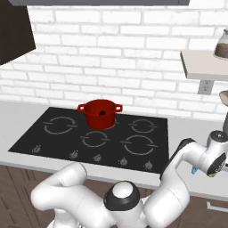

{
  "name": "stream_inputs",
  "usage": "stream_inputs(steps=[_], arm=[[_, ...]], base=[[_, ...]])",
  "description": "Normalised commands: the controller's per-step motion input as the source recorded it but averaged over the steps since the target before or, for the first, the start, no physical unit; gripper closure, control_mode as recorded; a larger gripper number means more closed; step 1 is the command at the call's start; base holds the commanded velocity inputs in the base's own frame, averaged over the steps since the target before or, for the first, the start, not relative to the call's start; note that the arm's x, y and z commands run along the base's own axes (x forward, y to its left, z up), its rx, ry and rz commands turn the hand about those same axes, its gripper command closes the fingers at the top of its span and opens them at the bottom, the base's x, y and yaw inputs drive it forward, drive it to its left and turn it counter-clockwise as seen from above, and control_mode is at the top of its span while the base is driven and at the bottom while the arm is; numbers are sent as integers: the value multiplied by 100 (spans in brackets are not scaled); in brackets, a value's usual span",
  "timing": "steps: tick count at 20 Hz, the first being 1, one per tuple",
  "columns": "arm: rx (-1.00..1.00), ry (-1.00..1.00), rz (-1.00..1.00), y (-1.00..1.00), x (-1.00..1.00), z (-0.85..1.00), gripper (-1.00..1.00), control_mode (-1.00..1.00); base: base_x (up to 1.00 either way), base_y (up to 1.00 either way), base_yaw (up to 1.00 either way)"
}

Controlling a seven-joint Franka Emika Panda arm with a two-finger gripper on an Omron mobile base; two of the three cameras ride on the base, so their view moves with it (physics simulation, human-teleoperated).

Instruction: Put the corn and avocado in the pot. Retrieve the spatula and lightly stir the vegetables in the pot.

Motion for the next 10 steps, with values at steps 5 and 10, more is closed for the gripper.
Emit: stream_inputs(steps=[5, 10], arm=[[0, 0, 0, 3, -18, 27, 100, -100], [0, 0, 0, 21, -19, 29, 100, -100]], base=[[0, 0, 0], [0, 0, 0]])
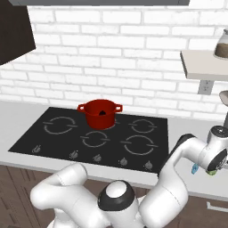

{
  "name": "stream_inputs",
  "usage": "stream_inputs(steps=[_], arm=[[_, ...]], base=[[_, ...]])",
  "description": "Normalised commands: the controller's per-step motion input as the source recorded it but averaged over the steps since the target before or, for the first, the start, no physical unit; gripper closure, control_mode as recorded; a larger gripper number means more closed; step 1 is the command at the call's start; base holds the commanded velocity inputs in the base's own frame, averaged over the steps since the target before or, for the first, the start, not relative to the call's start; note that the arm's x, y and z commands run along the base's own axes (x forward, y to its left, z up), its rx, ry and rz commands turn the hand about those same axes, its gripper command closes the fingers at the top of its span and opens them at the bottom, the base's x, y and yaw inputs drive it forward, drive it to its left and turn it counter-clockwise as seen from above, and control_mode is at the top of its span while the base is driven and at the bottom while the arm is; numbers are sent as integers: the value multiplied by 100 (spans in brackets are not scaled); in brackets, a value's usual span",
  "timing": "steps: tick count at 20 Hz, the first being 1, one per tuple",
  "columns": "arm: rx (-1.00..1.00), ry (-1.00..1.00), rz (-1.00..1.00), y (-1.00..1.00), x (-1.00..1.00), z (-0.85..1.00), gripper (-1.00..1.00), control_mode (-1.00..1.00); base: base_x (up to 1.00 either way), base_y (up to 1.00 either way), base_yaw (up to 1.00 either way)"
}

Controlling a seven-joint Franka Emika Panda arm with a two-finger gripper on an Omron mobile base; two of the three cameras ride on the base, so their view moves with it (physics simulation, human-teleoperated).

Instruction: Put the corn and avocado in the pot. Retrieve the spatula and lightly stir the vegetables in the pot.

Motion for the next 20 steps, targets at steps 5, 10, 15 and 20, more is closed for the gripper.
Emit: stream_inputs(steps=[5, 10, 15, 20], arm=[[0, 0, 0, 42, -16, 20, 100, -100], [1, 0, 0, 57, -17, 9, 100, -100], [0, 1, 0, 56, -7, 11, 100, -100], [0, 1, 0, 47, 0, 15, 100, -100]], base=[[0, 0, 0], [0, 0, 0], [0, 0, 0], [0, 0, 0]])
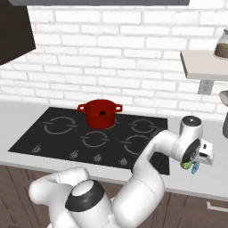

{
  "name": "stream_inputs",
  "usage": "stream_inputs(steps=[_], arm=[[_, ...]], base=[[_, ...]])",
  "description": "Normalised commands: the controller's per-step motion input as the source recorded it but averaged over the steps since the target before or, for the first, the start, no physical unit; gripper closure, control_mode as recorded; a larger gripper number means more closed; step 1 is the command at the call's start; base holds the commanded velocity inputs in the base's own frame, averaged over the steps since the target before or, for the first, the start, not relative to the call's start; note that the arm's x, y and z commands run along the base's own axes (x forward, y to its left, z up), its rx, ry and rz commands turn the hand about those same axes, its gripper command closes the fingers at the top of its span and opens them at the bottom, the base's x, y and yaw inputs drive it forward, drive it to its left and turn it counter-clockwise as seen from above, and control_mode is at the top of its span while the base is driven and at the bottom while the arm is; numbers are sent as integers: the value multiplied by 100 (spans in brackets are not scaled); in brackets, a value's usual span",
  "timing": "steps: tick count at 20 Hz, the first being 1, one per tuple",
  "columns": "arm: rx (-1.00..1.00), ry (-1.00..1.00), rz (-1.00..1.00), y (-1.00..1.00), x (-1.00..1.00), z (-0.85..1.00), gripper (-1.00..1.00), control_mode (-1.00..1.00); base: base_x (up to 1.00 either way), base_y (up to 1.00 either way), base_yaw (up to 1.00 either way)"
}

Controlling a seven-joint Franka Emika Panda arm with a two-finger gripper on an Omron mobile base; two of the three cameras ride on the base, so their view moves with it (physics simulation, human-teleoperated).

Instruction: Put the corn and avocado in the pot. Retrieve the spatula and lightly stir the vegetables in the pot.

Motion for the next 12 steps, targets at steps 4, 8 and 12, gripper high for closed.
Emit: stream_inputs(steps=[4, 8, 12], arm=[[0, 2, -1, 44, 0, 19, 100, -100], [0, 1, -4, 43, 0, 17, 100, -100], [0, 0, -4, 46, 0, 18, 100, -100]], base=[[0, 0, 0], [0, 0, 0], [0, 0, 0]])
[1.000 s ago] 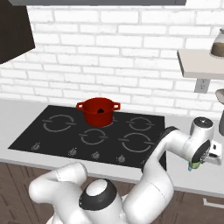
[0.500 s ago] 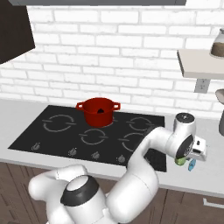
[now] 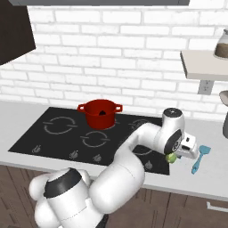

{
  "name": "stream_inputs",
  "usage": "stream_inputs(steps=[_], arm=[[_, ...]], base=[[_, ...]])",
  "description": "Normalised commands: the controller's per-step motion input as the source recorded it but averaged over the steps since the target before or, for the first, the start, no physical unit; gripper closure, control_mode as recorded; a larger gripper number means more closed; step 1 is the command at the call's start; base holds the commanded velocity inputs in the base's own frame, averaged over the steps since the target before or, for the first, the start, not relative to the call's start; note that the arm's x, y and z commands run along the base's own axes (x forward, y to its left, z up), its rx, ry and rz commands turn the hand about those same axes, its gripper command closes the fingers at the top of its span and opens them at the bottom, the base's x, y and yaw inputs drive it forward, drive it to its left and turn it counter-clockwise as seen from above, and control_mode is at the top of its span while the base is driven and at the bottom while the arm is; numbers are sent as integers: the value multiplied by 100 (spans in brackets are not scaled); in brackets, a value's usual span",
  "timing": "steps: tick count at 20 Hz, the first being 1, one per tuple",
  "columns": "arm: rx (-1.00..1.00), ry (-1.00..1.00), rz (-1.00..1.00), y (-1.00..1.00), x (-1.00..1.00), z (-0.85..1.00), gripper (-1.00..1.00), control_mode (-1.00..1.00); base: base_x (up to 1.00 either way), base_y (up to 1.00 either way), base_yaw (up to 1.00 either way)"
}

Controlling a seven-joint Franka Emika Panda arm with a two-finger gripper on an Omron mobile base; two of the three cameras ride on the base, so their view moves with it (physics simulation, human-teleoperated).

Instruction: Put the corn and avocado in the pot. Retrieve the spatula and lightly stir the vegetables in the pot.

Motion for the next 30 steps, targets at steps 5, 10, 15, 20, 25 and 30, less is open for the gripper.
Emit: stream_inputs(steps=[5, 10, 15, 20, 25, 30], arm=[[0, 0, -3, 47, 0, 24, 100, -100], [-2, 0, -3, 50, 0, 31, 100, -100], [-3, 0, -2, 48, 0, 29, 100, -100], [-3, 0, -3, 51, 0, 21, 100, -100], [-1, 0, -3, 53, 0, 14, 100, -100], [0, 0, -4, 43, 0, 0, 100, -100]], base=[[0, 0, 0], [0, 0, 0], [0, 0, 0], [0, 0, 0], [0, 0, 0], [0, 0, 0]])
